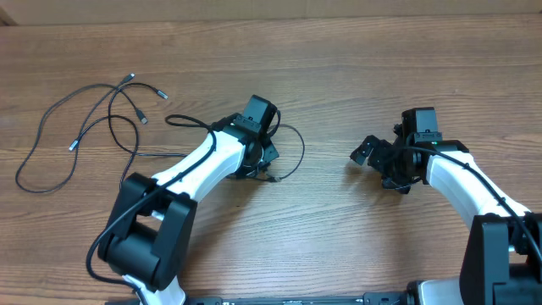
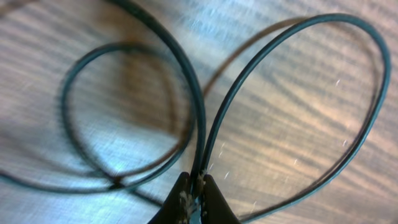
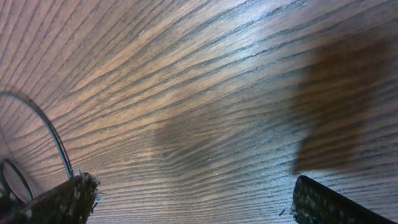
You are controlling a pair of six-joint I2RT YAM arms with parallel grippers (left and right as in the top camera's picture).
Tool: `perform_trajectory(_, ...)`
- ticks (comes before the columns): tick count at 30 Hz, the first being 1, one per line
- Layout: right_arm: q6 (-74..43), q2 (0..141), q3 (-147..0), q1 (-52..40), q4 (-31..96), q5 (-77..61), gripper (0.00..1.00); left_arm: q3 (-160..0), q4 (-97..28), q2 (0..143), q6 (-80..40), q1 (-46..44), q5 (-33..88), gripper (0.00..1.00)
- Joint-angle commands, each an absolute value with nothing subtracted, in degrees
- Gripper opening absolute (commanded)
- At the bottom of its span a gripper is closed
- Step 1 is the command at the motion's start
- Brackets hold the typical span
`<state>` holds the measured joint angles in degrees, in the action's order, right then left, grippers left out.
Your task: Untangle cables
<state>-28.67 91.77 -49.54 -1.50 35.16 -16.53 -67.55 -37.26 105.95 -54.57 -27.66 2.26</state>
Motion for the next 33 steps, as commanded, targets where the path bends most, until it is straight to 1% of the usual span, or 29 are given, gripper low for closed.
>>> perform_trajectory(1,-28.6,91.5,-49.9,-1.4,34.8,-16.7,1.00,-67.7,-40.8,104.6,-49.6,-27.8,3.5,0.07)
perform_trajectory(5,-28.6,91.5,-49.9,-1.4,34.8,-16.7,1.00,-67.7,-43.9,104.6,-43.1,-28.1,3.5,0.13)
perform_trajectory(6,-28.6,91.5,-49.9,-1.4,34.8,-16.7,1.00,-67.6,-44.3,104.6,-42.1,-28.5,3.5,0.13)
perform_trajectory(9,-28.6,91.5,-49.9,-1.4,34.8,-16.7,1.00,-67.6,-44.3,104.6,-39.5,-29.5,3.4,0.21)
perform_trajectory(11,-28.6,91.5,-49.9,-1.4,34.8,-16.7,1.00,-67.6,-44.5,104.6,-38.5,-30.5,3.2,0.24)
perform_trajectory(17,-28.6,91.5,-49.9,-1.4,34.8,-16.7,1.00,-67.6,-45.6,104.6,-38.6,-30.9,2.9,0.26)
perform_trajectory(19,-28.6,91.5,-49.9,-1.4,34.8,-16.7,1.00,-67.6,-45.7,104.6,-38.8,-30.9,1.8,0.33)
perform_trajectory(21,-28.6,91.5,-49.9,-1.4,34.8,-16.7,1.00,-67.6,-45.8,104.6,-38.8,-30.9,1.0,0.36)
perform_trajectory(25,-28.6,91.5,-49.9,-1.4,34.8,-16.7,1.00,-67.6,-45.8,104.6,-40.3,-30.9,0.6,0.37)
perform_trajectory(30,-28.6,91.5,-49.9,-1.4,34.8,-16.7,1.00,-66.9,-45.6,104.6,-45.2,-30.9,-0.4,0.38)
perform_trajectory(33,-28.6,91.5,-49.9,-1.4,34.8,-16.7,1.00,-65.2,-44.2,104.7,-47.4,-31.1,-0.7,0.41)
